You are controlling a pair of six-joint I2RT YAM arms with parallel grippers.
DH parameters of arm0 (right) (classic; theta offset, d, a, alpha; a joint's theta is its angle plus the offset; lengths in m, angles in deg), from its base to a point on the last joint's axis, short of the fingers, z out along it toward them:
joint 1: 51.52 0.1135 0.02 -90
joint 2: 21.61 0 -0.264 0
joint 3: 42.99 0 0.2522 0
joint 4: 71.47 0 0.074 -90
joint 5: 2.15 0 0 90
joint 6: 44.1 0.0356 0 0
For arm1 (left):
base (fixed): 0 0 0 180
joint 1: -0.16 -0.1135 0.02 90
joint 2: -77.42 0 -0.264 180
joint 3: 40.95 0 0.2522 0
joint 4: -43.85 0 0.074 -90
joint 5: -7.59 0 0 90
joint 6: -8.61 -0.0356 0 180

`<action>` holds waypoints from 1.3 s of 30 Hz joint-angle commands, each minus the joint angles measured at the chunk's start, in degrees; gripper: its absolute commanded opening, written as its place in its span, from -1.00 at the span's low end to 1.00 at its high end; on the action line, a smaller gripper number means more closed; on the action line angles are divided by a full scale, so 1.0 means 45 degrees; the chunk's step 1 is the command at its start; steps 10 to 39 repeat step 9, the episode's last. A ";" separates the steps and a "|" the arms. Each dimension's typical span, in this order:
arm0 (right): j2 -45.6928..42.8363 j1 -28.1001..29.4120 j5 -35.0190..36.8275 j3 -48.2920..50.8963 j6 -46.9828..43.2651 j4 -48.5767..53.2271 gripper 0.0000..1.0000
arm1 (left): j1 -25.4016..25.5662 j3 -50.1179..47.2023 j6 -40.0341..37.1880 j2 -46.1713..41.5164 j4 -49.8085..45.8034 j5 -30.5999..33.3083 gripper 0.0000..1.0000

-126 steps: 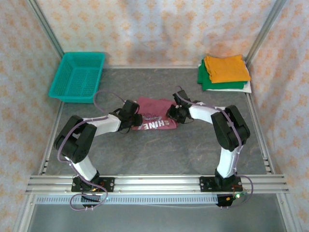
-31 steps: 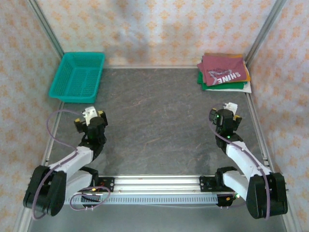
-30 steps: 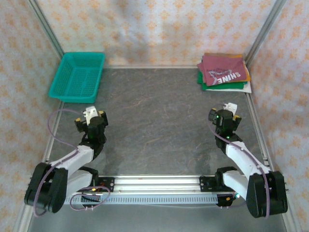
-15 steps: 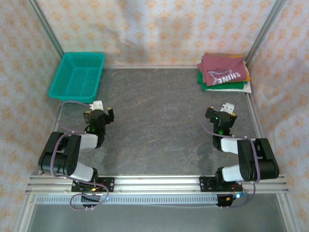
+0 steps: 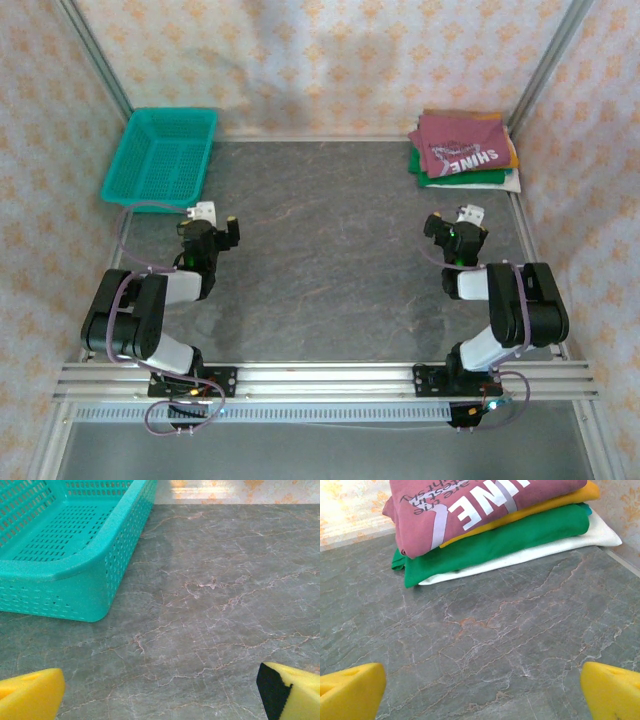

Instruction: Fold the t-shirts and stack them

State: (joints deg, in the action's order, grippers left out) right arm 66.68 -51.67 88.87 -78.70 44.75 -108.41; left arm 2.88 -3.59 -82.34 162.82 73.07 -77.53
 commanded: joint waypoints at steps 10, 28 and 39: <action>0.0031 0.0168 -0.0636 -0.0160 -0.0453 0.0289 0.99 | -0.0079 0.0209 0.0006 0.0064 -0.0149 -0.0217 1.00; 0.0031 0.0168 -0.0636 -0.0160 -0.0453 0.0289 0.99 | -0.0079 0.0209 0.0006 0.0064 -0.0149 -0.0217 1.00; 0.0031 0.0168 -0.0636 -0.0160 -0.0453 0.0289 0.99 | -0.0079 0.0209 0.0006 0.0064 -0.0149 -0.0217 1.00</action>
